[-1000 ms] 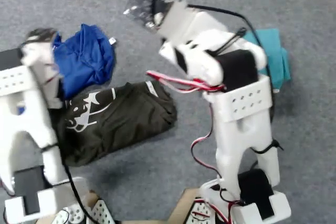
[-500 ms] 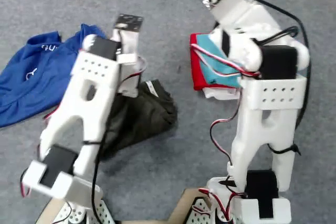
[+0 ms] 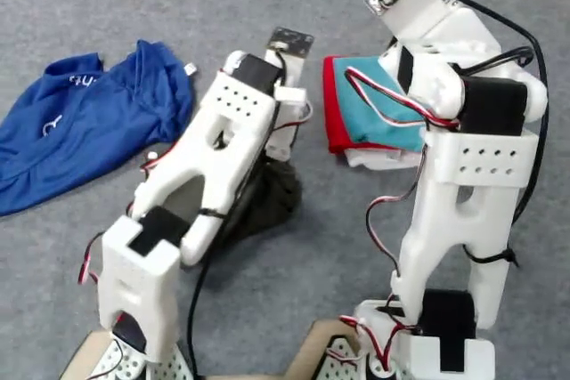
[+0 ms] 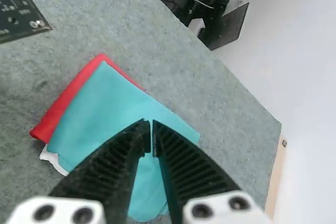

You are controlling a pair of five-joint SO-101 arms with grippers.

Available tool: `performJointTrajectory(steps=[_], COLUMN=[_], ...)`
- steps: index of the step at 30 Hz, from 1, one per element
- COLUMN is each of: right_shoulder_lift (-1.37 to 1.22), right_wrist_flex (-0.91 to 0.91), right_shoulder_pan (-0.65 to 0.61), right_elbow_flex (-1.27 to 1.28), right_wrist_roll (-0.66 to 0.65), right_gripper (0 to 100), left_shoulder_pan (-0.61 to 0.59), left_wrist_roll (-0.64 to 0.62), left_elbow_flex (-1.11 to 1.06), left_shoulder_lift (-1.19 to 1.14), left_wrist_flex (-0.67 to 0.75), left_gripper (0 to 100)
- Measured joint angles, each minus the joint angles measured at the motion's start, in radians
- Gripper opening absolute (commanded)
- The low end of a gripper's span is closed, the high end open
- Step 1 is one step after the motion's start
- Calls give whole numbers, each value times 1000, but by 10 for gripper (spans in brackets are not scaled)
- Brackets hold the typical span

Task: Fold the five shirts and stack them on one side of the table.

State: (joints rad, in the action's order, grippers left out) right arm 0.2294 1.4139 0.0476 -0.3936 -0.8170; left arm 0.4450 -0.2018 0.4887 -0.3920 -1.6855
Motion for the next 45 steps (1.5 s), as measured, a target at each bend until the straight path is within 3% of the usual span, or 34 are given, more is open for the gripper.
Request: performJointTrajectory(steps=[3,5,9,14,16,23,29,34,37,45], right_shoulder_lift=[0,0,0,0,-20,-311,-554,-778,-890,-1085], right_wrist_flex=[0,0,6,80,97,37,17,37,109,230], right_shoulder_pan=[0,0,0,-91,-173,-459,-661,-729,-729,-729], right_elbow_flex=[0,0,0,0,0,97,52,-77,-183,-463], right_wrist_roll=[0,0,38,94,124,285,308,308,308,308], right_gripper=[18,18,18,15,15,15,15,15,15,15], left_shoulder_pan=[0,-3,-87,-305,-413,-795,-1000,-1056,-1057,-1062], left_wrist_roll=[-8,-51,-104,-44,2,141,238,282,315,356], left_elbow_flex=[37,69,147,190,170,-140,-574,-979,-1152,-1258], left_shoulder_lift=[-15,-15,0,143,204,379,535,695,789,902], left_wrist_flex=[-28,-54,-64,-64,-64,-57,135,351,411,427], left_gripper=[274,273,225,18,45,29,29,29,29,29])
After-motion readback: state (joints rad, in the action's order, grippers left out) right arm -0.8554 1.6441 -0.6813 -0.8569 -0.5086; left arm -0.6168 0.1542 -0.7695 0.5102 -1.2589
